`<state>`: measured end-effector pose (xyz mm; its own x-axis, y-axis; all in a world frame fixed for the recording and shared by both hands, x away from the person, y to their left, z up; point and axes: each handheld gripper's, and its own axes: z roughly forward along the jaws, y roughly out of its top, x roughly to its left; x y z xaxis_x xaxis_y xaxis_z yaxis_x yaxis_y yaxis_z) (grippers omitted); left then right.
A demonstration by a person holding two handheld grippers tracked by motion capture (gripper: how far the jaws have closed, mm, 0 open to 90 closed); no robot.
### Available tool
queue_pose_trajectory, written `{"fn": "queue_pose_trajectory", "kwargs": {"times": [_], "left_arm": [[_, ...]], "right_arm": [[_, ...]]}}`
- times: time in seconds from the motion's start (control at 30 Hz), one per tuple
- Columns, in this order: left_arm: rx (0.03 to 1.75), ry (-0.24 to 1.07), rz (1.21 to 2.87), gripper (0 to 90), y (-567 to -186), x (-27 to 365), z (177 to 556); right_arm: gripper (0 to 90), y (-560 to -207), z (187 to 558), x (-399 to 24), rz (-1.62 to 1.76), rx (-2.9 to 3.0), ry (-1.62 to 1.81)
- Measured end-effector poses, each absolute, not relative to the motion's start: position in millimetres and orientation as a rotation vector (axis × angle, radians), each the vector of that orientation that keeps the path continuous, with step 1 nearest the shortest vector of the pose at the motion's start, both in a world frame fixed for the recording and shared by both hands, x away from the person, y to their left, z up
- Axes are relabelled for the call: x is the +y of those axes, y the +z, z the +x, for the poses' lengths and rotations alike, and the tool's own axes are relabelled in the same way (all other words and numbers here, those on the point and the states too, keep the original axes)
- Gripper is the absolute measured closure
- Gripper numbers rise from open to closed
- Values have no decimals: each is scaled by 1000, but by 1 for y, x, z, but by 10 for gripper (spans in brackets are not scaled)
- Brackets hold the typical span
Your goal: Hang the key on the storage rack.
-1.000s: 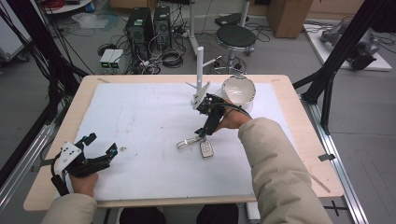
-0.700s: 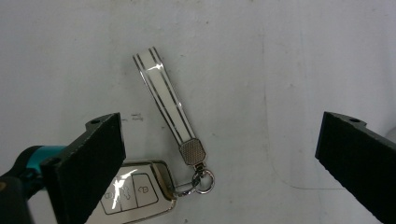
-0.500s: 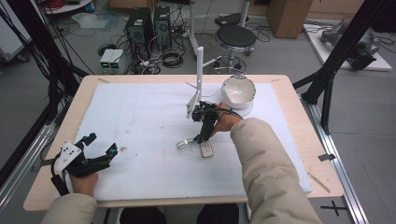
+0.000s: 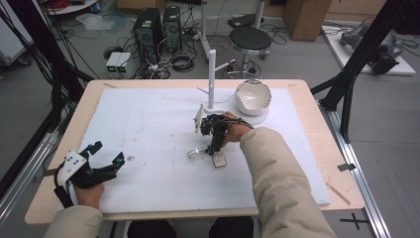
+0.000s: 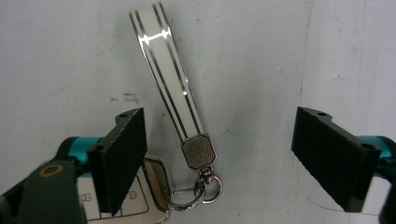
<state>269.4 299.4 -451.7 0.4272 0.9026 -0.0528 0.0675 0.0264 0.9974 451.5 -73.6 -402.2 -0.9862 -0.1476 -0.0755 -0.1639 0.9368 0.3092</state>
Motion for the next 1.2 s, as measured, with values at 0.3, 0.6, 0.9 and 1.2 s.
{"fn": "queue_pose_trajectory", "kwargs": {"times": [0.3, 0.6, 0.9, 1.2], "left_arm": [[937, 819, 1402, 90, -452, 300, 269], [937, 820, 1403, 89, -452, 300, 269], [941, 817, 1404, 89, -452, 300, 269], [938, 820, 1404, 90, -452, 300, 270]], "right_arm": [[416, -403, 449, -70, -331, 3041, 418], [552, -403, 450, -68, -349, 3066, 378], [733, -405, 447, -63, -398, 3093, 326], [743, -401, 449, -65, -319, 3107, 376]]}}
